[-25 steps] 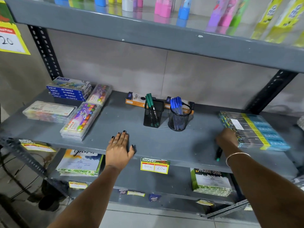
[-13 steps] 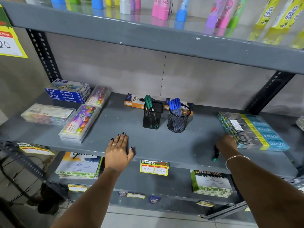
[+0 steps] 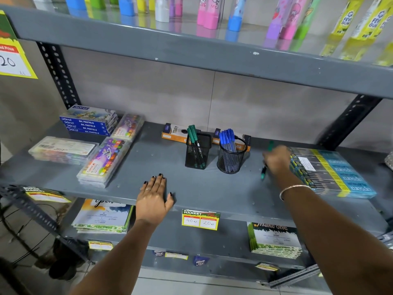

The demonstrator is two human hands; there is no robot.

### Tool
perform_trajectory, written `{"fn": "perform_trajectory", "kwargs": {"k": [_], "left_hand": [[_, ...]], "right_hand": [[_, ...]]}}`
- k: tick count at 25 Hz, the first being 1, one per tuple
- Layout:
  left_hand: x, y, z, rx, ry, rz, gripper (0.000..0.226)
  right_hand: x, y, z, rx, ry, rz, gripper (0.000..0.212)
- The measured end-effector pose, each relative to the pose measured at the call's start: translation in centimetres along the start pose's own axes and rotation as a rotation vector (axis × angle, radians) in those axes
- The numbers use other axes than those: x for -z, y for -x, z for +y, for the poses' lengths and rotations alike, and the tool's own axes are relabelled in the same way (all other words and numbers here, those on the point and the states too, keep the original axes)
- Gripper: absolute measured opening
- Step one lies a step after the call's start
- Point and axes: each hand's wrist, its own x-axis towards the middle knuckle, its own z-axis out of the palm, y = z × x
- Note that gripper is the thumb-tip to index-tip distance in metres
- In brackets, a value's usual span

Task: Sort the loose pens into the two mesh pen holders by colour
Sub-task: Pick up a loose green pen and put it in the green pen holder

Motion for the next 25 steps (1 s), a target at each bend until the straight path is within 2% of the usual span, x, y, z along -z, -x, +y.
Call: {"fn": "perform_trajectory", "kwargs": {"k": [7,11,16,25], "left_hand": [[0.1,0.0,0.0,0.008,0.020,-0.007,0.078],[0.1,-0.1,0.1,0.016,0.031,-0.026,0.072],[0.1,0.0,0.1,0.028,0.039,-0.017,0.064],[-0.1,-0.1,-0.1,0.011,0.057,0.012,0.061]], "right_hand": [[-1.1,2.6,-12.0,0.378,-0.270,0.029,0.024],[-4.8,3.7,-14.8,0.540,-0.052,-0.067,0.019],[-8.8,4.5,-14.7,0.533,0.217,-0.253,0.021],[-10.8,5.6,-13.3,0.614,0.379,-0.293,0.029]]}}
